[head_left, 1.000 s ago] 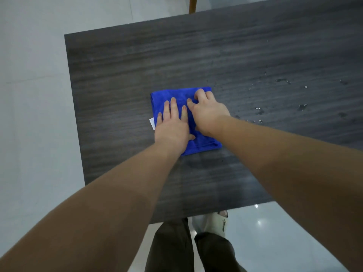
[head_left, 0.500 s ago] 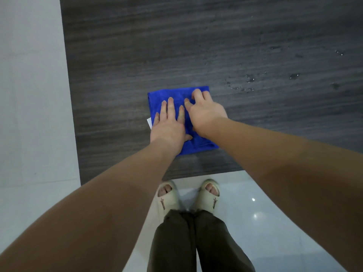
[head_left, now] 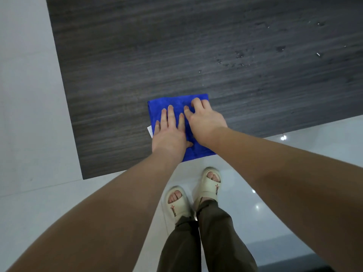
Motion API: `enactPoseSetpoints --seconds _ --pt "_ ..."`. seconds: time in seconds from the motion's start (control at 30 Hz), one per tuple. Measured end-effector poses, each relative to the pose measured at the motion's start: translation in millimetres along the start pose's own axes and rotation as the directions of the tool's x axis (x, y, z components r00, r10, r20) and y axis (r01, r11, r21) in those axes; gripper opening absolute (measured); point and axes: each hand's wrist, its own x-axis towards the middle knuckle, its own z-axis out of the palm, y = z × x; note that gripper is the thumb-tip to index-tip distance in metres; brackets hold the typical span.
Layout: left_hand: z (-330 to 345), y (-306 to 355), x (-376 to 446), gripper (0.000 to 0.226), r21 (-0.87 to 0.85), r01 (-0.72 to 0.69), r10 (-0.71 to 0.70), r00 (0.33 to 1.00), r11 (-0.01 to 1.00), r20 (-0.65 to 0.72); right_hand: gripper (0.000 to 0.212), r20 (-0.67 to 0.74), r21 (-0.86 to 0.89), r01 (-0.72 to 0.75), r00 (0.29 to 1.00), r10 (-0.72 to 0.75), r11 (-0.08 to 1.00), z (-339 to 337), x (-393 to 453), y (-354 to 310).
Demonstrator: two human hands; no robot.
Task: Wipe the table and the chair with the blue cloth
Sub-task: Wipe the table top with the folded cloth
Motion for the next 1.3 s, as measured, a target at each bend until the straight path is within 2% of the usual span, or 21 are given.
enactPoseSetpoints --seconds 0.3,0.57,0.77,0.93,1.3 --pt "18 12 -32 0.090 -0.021 -0.012 0.013 0.999 1.000 0.034 0.080 -0.013 0.014 -0.016 1.000 0.016 1.000 24 -36 -9" --pt "26 22 -34 0.087 -0.012 0.049 -0.049 0.999 0.999 -0.015 0.078 -0.024 0.058 -0.001 1.000 0.003 0.998 28 -37 -6" --pt "18 52 -30 0.081 -0.044 0.044 -0.043 0.999 0.998 0.025 0.080 -0.033 0.074 0.002 0.999 0.001 0.997 30 -49 24" --pt "8 92 -17 0.079 -0.095 0.060 -0.056 0.997 0.994 0.044 0.083 0.010 0.080 -0.022 1.000 0.021 0.997 27 -51 63" --pt "-27 84 23 0.082 -0.109 0.053 -0.045 0.996 0.993 0.076 0.088 0.047 0.056 -0.022 0.999 0.020 0.998 2 -10 79"
